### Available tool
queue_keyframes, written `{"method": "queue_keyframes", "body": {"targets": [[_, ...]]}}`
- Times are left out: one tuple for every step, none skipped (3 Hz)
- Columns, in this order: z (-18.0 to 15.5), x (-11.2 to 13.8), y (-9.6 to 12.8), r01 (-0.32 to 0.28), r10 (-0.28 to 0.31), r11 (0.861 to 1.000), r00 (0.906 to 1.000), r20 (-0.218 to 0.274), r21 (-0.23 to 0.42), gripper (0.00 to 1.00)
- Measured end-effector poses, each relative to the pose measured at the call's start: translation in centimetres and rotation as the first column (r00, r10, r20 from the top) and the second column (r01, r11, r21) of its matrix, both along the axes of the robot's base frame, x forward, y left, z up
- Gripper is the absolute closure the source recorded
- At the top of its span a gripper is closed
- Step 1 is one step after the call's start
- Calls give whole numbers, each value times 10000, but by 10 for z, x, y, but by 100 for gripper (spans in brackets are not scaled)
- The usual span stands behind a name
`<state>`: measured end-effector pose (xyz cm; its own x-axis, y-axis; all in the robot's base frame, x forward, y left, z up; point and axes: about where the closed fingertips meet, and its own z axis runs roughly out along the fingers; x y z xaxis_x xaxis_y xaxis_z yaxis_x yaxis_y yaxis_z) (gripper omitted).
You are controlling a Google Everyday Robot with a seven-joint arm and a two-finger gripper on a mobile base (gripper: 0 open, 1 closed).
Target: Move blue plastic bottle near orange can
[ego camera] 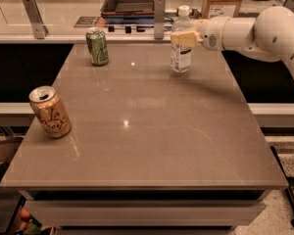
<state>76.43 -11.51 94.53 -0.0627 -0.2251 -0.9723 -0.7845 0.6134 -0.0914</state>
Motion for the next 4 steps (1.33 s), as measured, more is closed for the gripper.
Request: {"method": "queue_keyframes", "body": {"targets": [[17,-17,7,-701,703,9975,9974,-178,105,100],[34,-40,20,-1334,1338,9909,9907,-261,170,100],[50,-70,41,-1786,1788,9838,9839,-88,143,100],[57,-107,69,-2091,2089,9778,9778,143,111,100]]}}
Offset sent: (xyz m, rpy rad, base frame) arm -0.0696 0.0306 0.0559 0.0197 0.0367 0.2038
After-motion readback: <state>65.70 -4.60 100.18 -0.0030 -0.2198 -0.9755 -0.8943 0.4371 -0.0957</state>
